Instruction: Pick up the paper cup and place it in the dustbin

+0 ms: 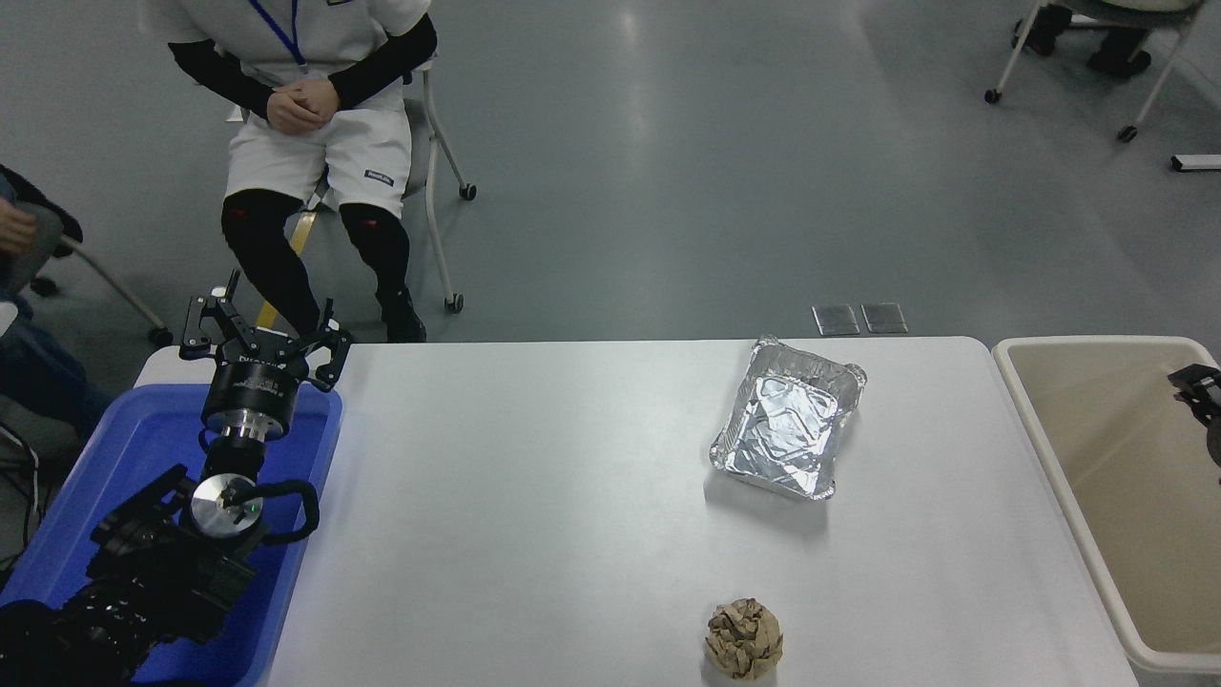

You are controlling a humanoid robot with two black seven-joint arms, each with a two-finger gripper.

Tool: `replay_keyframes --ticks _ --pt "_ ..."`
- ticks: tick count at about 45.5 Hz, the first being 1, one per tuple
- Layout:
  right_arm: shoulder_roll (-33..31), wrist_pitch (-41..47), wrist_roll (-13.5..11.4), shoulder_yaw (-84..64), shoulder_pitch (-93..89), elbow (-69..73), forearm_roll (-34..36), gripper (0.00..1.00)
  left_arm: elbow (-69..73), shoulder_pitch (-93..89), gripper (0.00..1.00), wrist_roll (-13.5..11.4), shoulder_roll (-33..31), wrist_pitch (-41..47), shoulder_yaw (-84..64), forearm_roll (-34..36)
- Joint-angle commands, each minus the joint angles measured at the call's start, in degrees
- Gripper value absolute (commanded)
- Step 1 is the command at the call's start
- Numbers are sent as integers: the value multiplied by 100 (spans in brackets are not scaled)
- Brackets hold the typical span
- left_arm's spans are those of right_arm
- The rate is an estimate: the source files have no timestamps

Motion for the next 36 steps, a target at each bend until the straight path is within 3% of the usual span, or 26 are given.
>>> replay_keyframes --ticks 1,12,20,29,36 --pt "18 104 7 -1504 1251 1218 -23 100 0 0 99 9 -4 -1 0 1" --pt "360 1087 -2 -2610 2577 1869 -23 100 0 0 99 9 -4 -1 9 1" --pt "1090 2800 7 -3999 3852 1948 -32 100 0 0 99 9 5 -1 9 1" --pt "1441 4593 -2 -4132 4608 1957 -514 100 0 0 99 9 5 8 9 1" --pt "1618 4621 -2 -4001 4942 1957 -1174 100 0 0 99 9 5 8 9 1"
